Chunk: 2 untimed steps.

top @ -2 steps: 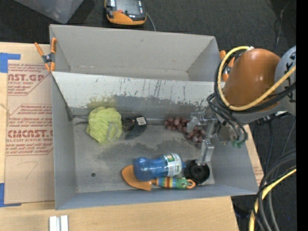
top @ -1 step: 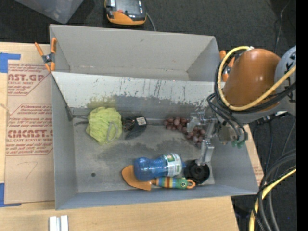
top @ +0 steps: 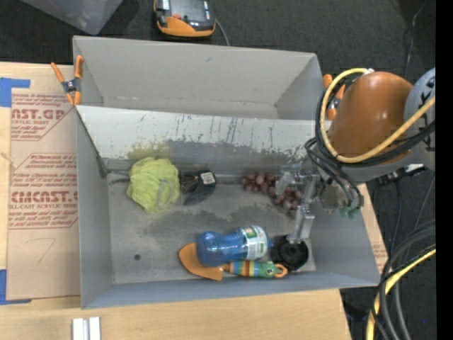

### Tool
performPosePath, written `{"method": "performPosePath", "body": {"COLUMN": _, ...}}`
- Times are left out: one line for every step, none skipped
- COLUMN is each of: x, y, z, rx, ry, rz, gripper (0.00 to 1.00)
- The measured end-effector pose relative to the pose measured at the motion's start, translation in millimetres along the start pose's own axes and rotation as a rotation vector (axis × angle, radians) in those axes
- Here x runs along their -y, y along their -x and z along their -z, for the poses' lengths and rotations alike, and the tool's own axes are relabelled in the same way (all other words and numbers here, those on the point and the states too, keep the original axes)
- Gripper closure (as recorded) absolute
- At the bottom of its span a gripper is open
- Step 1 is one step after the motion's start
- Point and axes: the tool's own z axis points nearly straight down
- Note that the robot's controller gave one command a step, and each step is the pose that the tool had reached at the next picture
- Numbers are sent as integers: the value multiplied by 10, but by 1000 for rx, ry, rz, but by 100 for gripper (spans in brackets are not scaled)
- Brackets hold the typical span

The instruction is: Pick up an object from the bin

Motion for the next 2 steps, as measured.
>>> {"method": "performPosePath", "body": {"x": -366, "y": -43, "z": 600, "rx": 9, "ry": 0, "rz": 60, "gripper": 0}}
{"method": "performPosePath", "body": {"x": 11, "y": -180, "z": 404, "rx": -7, "ry": -1, "rz": -34, "gripper": 0}}
